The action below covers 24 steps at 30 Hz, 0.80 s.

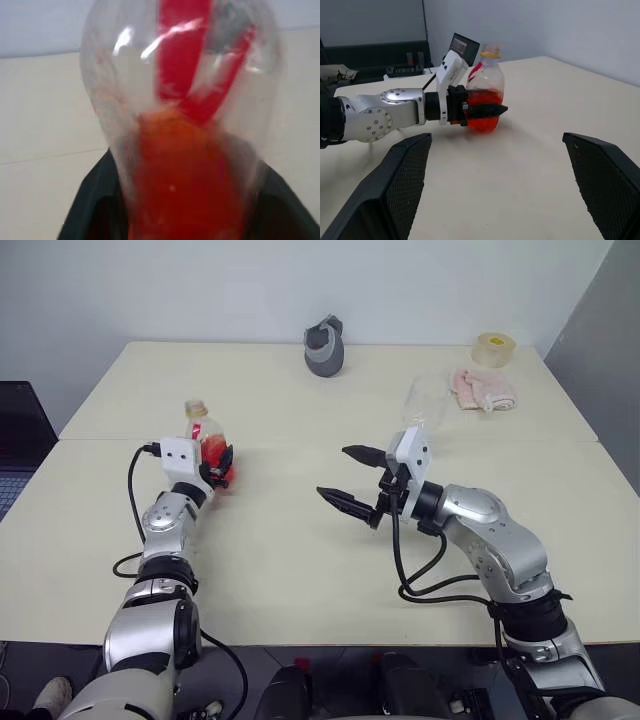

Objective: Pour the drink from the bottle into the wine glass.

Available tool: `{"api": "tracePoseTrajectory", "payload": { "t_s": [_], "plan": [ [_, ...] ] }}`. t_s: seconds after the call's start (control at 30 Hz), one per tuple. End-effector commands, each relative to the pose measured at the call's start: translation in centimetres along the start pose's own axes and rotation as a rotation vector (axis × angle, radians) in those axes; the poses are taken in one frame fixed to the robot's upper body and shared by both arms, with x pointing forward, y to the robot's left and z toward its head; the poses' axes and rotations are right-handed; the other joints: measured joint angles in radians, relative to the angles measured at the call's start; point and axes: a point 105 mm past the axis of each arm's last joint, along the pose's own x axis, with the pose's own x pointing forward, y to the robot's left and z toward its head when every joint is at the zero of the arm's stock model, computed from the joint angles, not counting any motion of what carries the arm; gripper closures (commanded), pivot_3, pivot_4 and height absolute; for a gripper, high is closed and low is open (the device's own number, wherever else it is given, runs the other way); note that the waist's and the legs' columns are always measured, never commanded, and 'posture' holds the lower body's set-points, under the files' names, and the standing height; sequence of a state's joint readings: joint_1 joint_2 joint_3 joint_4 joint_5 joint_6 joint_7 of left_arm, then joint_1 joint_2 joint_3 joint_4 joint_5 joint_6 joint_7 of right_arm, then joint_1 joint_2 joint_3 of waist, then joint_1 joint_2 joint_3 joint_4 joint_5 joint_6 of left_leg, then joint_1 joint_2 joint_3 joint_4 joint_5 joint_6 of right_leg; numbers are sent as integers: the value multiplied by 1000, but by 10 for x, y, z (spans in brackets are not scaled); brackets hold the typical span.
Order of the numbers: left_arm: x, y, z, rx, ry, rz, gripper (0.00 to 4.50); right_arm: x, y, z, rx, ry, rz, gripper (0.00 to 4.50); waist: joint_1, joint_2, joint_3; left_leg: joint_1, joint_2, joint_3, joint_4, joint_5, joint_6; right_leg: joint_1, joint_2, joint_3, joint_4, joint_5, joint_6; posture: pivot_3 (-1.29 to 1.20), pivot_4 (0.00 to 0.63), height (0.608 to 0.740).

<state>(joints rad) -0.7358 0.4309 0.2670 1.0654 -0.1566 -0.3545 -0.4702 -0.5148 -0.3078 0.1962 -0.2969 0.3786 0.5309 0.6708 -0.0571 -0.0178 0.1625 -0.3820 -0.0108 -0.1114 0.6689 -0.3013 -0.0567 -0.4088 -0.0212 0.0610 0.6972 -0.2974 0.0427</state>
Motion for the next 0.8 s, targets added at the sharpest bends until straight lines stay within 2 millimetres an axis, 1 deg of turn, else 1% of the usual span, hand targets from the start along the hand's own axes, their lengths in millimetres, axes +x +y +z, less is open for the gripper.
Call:
{"api": "tracePoseTrajectory", "payload": {
  "t_s": [0.03, 0.1, 0.37, 0.5, 0.63, 0.8],
  "plan": [
    [1, 1, 10, 13, -35, -7, 639, -2, -3, 14, -29, -50, -2, 0, 0, 0, 0, 0, 0, 0, 0, 0, 0, 0, 0, 0, 0, 0, 0, 0, 150, 740],
    [0, 1, 10, 13, -38, -8, 8, -2, -3, 14, -30, -51, -2, 0, 0, 0, 0, 0, 0, 0, 0, 0, 0, 0, 0, 0, 0, 0, 0, 0, 150, 740],
    [-10, -2, 12, 6, -53, -24, 8, -1, -4, 16, -34, -57, -3, 0, 0, 0, 0, 0, 0, 0, 0, 0, 0, 0, 0, 0, 0, 0, 0, 0, 150, 740],
    [-20, -4, 17, 4, -64, -28, 8, -2, -4, 15, -34, -56, -1, 0, 0, 0, 0, 0, 1, 0, 0, 0, 0, 0, -1, 1, 0, 0, 0, 0, 150, 740],
    [-33, 0, 21, -5, -63, 9, 8, -2, -2, 15, -32, -56, 3, 0, 0, 0, 0, 0, 1, 0, 0, 0, 0, 0, -1, 1, 0, 0, 0, 0, 150, 740],
    [-48, 2, 20, -9, -41, 29, 8, -2, -1, 14, -28, -58, 5, 0, 0, 0, 0, 0, 1, 0, 0, 0, 0, 0, -2, 1, 0, 0, 0, 0, 150, 740]
  ]
}}
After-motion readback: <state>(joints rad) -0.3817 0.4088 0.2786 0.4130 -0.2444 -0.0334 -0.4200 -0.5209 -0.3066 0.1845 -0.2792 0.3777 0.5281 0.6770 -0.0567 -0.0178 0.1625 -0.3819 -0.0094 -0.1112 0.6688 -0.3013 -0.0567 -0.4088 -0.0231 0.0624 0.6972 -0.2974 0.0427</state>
